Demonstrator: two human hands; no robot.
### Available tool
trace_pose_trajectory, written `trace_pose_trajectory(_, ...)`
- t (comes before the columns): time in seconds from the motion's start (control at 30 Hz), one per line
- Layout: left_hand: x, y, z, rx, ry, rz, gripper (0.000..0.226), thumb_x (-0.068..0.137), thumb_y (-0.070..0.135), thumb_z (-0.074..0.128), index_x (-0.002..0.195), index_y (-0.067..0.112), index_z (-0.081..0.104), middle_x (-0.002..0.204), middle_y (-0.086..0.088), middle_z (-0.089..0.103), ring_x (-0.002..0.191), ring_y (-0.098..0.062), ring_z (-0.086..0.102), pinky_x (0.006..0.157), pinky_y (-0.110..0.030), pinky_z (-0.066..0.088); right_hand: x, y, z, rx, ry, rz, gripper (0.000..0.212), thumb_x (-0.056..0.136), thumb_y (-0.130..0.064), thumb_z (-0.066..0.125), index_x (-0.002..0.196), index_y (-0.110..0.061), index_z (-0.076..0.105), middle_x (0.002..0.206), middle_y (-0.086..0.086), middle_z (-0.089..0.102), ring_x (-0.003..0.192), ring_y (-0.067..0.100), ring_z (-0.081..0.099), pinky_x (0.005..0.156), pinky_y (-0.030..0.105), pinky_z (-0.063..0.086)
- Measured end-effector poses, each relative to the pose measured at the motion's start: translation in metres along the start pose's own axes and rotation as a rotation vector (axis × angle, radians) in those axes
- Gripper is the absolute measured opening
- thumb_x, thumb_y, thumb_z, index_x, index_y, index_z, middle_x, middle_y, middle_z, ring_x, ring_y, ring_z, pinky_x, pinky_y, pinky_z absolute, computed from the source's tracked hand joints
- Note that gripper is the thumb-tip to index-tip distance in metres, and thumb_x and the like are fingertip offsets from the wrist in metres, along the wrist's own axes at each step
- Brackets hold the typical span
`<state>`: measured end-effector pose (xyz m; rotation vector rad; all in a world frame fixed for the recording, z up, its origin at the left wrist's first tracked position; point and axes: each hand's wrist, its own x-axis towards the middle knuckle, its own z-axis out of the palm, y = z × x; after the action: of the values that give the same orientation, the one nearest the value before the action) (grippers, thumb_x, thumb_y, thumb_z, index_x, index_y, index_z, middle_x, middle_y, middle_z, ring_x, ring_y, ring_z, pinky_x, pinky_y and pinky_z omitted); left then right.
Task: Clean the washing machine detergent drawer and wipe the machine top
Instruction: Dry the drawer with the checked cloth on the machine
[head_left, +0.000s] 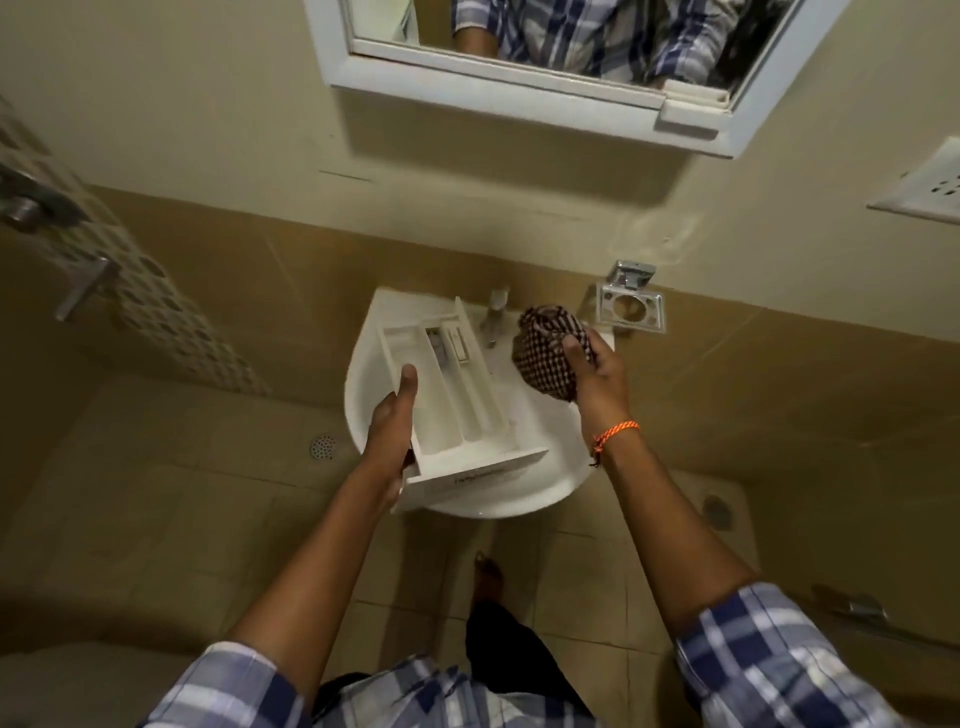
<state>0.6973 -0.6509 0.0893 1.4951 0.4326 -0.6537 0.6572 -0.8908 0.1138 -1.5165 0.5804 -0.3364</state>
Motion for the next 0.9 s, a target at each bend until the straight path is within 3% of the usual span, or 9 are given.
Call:
trace_pose_trajectory(0.1, -0.025, -0.021, -0.045, -0.054, -0.022, -0.011, 0.064, 0.097, 0.077, 0.052, 0.134, 0.027, 0.065, 0.119, -0.004, 0.079, 0.107, -0.026, 0.077, 0.069, -0.036, 0.064, -0.048, 0.005, 0.042, 0.182, -0.065, 0.106, 0.024, 0.108, -0.03, 0.06, 0.128, -0.024, 0.072, 0.127, 0.002, 0.075, 0.123, 0.028, 0.067, 0.099, 0.061, 0.059)
trace_pose_trajectory(0.17, -0.041, -0.038, -0.086, -0.085, -0.026, -0.03, 0.08, 0.087, 0.085, 0.059, 0.141, 0.026, 0.06, 0.124, -0.007, 0.078, 0.107, -0.028, 0.078, 0.067, -0.039, 0.066, -0.083, 0.008, 0.07, 0.274, -0.088, 0.136, 0.029, 0.109, -0.029, 0.058, 0.133, -0.017, 0.07, 0.131, 0.008, 0.074, 0.126, 0.032, 0.067, 0.098, 0.059, 0.06)
trace_pose_trajectory(0.27, -0.068, -0.06, -0.144, -0.094, -0.014, -0.029, 0.104, 0.069, 0.098, 0.066, 0.145, 0.028, 0.058, 0.132, -0.007, 0.076, 0.113, -0.027, 0.078, 0.085, -0.049, 0.067, -0.129, 0.015, 0.106, 0.349, -0.124, 0.198, 0.037, 0.109, -0.032, 0.058, 0.138, -0.012, 0.066, 0.133, 0.011, 0.073, 0.128, 0.032, 0.066, 0.1, 0.056, 0.059)
trace_pose_trajectory(0.43, -0.131, -0.091, -0.227, -0.153, 0.063, -0.027, 0.104, 0.063, 0.1, 0.065, 0.139, 0.029, 0.061, 0.125, -0.005, 0.078, 0.112, -0.027, 0.078, 0.098, -0.057, 0.063, -0.207, 0.026, 0.157, 0.329, -0.224, 0.236, 0.041, 0.097, -0.022, 0.076, 0.137, -0.013, 0.067, 0.132, 0.012, 0.074, 0.125, 0.032, 0.069, 0.1, 0.057, 0.059)
trace_pose_trajectory(0.53, -0.173, -0.113, -0.268, -0.192, 0.025, 0.015, 0.086, 0.08, 0.093, 0.058, 0.14, 0.032, 0.067, 0.129, -0.005, 0.078, 0.118, -0.029, 0.076, 0.105, -0.056, 0.059, -0.25, 0.029, 0.187, 0.268, -0.269, 0.212, 0.039, 0.093, -0.01, 0.078, 0.131, -0.012, 0.07, 0.127, 0.012, 0.076, 0.121, 0.032, 0.071, 0.105, 0.059, 0.056)
trace_pose_trajectory(0.63, -0.215, -0.135, -0.301, -0.248, 0.086, 0.04, 0.062, 0.101, 0.076, 0.047, 0.138, 0.032, 0.069, 0.126, -0.002, 0.08, 0.119, -0.027, 0.075, 0.106, -0.051, 0.057, -0.294, 0.029, 0.214, 0.219, -0.346, 0.187, 0.045, 0.091, -0.01, 0.081, 0.133, -0.011, 0.068, 0.129, 0.013, 0.075, 0.122, 0.033, 0.07, 0.107, 0.06, 0.055)
trace_pose_trajectory(0.8, -0.286, -0.186, -0.345, -0.378, 0.226, 0.064, 0.048, 0.104, 0.065, 0.053, 0.133, 0.031, 0.072, 0.123, -0.001, 0.081, 0.122, -0.028, 0.072, 0.11, -0.053, 0.053, -0.374, 0.031, 0.245, 0.156, -0.485, 0.154, 0.048, 0.086, -0.017, 0.085, 0.132, -0.019, 0.07, 0.127, 0.008, 0.076, 0.12, 0.03, 0.072, 0.103, 0.059, 0.058)
trace_pose_trajectory(0.9, -0.332, -0.219, -0.364, -0.451, 0.336, 0.079, 0.037, 0.104, 0.051, 0.059, 0.127, 0.026, 0.073, 0.115, -0.004, 0.082, 0.117, -0.03, 0.073, 0.103, -0.049, 0.056, -0.422, 0.036, 0.256, 0.159, -0.571, 0.143, 0.047, 0.085, -0.019, 0.085, 0.13, -0.02, 0.071, 0.127, 0.008, 0.076, 0.122, 0.03, 0.071, 0.105, 0.059, 0.057)
